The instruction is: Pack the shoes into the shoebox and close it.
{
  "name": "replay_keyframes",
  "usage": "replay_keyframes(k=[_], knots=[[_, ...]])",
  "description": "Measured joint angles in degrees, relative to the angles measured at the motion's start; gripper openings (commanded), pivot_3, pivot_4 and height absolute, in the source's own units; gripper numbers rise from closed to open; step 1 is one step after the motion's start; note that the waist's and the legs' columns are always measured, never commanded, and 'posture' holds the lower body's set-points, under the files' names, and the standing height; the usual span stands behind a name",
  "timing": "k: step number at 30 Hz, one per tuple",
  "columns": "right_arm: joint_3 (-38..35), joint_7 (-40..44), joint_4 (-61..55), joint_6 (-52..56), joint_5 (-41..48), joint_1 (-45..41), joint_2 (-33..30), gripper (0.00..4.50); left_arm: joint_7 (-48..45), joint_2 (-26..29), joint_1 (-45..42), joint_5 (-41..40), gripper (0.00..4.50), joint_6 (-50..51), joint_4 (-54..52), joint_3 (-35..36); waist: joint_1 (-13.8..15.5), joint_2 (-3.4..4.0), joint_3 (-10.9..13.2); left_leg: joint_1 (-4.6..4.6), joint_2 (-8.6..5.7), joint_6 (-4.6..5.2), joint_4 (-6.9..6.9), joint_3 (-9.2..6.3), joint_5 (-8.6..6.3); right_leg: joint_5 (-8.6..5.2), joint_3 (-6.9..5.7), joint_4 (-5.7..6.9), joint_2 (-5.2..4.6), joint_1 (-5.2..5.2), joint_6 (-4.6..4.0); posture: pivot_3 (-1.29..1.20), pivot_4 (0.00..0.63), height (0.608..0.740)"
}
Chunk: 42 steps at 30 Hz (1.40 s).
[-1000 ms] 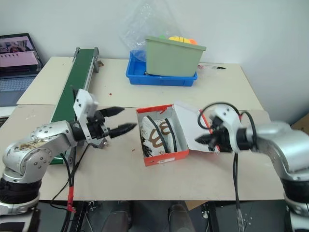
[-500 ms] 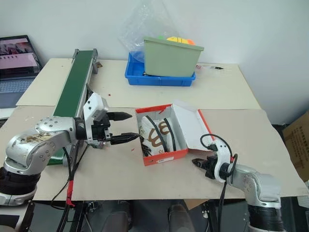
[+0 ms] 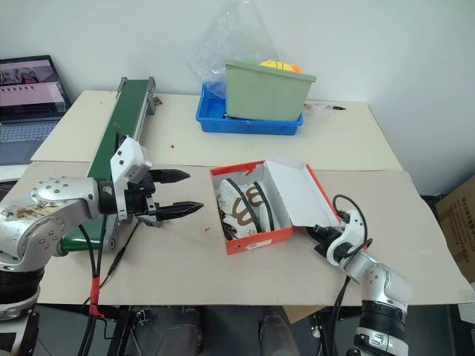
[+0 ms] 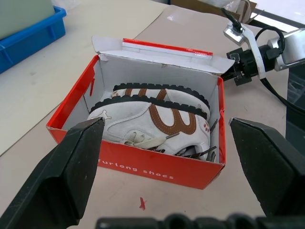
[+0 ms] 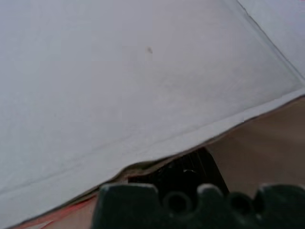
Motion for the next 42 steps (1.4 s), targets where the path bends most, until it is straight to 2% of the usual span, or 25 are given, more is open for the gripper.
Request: replay_keyframes(k=[3, 7, 11, 15, 20, 25, 29, 33, 35, 38, 42], knots=[[-3.5, -1.6, -3.6, 0.9, 3.8, -3.2, -0.7, 0.04, -0.2, -0.2, -0.4, 0.1, 4.5, -0.1, 0.4, -0.2, -0.3, 0.09, 0.0, -0.04, 0.01, 0.03, -0.07, -0.01, 0.01, -0.04, 0.0, 0.07, 0.03, -0.08, -0.12, 0.0, 0.15, 0.74], [-7.9, -4.3, -8.9, 3.5, 13.1, -6.9, -0.3, 0.04, -0.9, -0.9, -1.7, 0.4, 4.5, -0.4, 1.1, -1.4, -0.2, 0.1, 0.1, -0.06, 0.01, 0.08, -0.14, -0.02, -0.02, -0.04, -0.01, 0.07, 0.04, -0.09, -0.23, 0.0, 0.15, 0.74], [-8.3, -6.1, -14.1, 5.9, 22.0, -8.2, 0.0, 0.04, -1.4, -1.7, -1.9, 0.8, 4.5, -0.9, 2.3, -2.5, -0.2, 0.11, 0.1, -0.11, 0.01, 0.09, -0.11, -0.01, -0.03, -0.04, -0.01, 0.07, 0.03, -0.1, -0.23, 0.0, 0.15, 0.74], [-4.4, -4.9, -20.1, 8.5, 27.7, -7.7, -2.0, 0.04, -1.5, -1.9, -2.6, 1.8, 4.5, -1.6, 3.0, -2.6, -0.2, 0.12, 0.1, -0.11, 0.01, 0.09, -0.11, -0.01, -0.03, -0.05, -0.02, 0.06, 0.03, -0.11, -0.23, 0.0, 0.15, 0.74], [6.2, -1.7, -25.3, 12.1, 30.1, -6.4, -5.6, 0.04, -1.5, -2.0, -2.4, 2.4, 4.5, -1.7, 3.0, -2.5, -0.3, 0.11, 0.1, -0.1, 0.03, 0.1, -0.09, -0.02, -0.03, -0.05, -0.02, 0.07, 0.03, -0.12, -0.25, 0.0, 0.15, 0.74], [19.4, -6.1, -17.6, 11.3, 19.6, -7.3, -1.2, 0.04, 0.6, -2.1, 1.0, 2.3, 4.5, -1.2, 0.8, -0.8, -0.5, 0.11, 0.1, -0.2, 0.02, 0.1, -0.08, -0.01, -0.03, -0.05, -0.01, 0.07, 0.03, -0.26, -0.26, 0.0, 0.15, 0.74], [26.5, -3.9, -13.1, 6.5, 11.0, -11.7, -1.2, 0.04, 3.0, -2.2, 4.0, 0.9, 4.5, 0.4, -2.6, 1.8, -1.1, -0.08, -0.1, -0.19, 0.05, 0.1, -0.02, -0.03, -0.03, -0.02, -0.03, 0.1, 0.05, -0.21, -0.24, 0.0, 0.15, 0.74], [44.0, 3.4, -9.5, -3.8, -4.8, -17.2, -9.1, 0.04, 5.6, -2.2, 6.9, 0.0, 4.5, 1.5, -5.6, 4.5, -1.7, -0.09, -0.1, 0.44, 0.06, 0.08, -0.04, 0.07, -0.04, -0.2, 0.02, 0.05, 0.02, 0.13, -0.08, 0.0, 0.15, 0.74], [50.4, 7.0, -8.2, -7.7, -11.4, -19.5, -12.0, 0.04, 7.0, -2.2, 8.0, -0.4, 4.5, 2.4, -7.1, 5.8, -1.6, -0.23, -0.4, 0.81, 0.09, -0.31, -0.09, 0.07, -0.29, -0.39, 0.01, 0.04, 0.02, 0.24, -0.4, 0.0, 0.15, 0.74], [51.0, 10.3, -4.2, -10.6, -14.6, -21.5, -11.2, 0.04, 8.6, -2.2, 9.7, -1.5, 4.5, 2.8, -8.8, 7.9, -1.6, -0.63, -0.9, 1.09, 0.1, -0.36, -0.04, 0.08, -0.32, -0.34, 0.02, 0.02, 0.0, 0.47, -0.46, 0.0, 0.15, 0.74], [49.0, 12.8, 3.2, -10.6, -14.7, -26.1, -7.2, 0.04, 10.5, -2.4, 11.1, -1.9, 4.5, 3.2, -9.6, 8.9, -2.3, -0.69, -0.9, 1.21, 0.1, -0.38, -0.03, 0.1, -0.33, -0.11, 0.1, -0.05, -0.04, 0.43, -0.52, 0.0, 0.15, 0.74]])
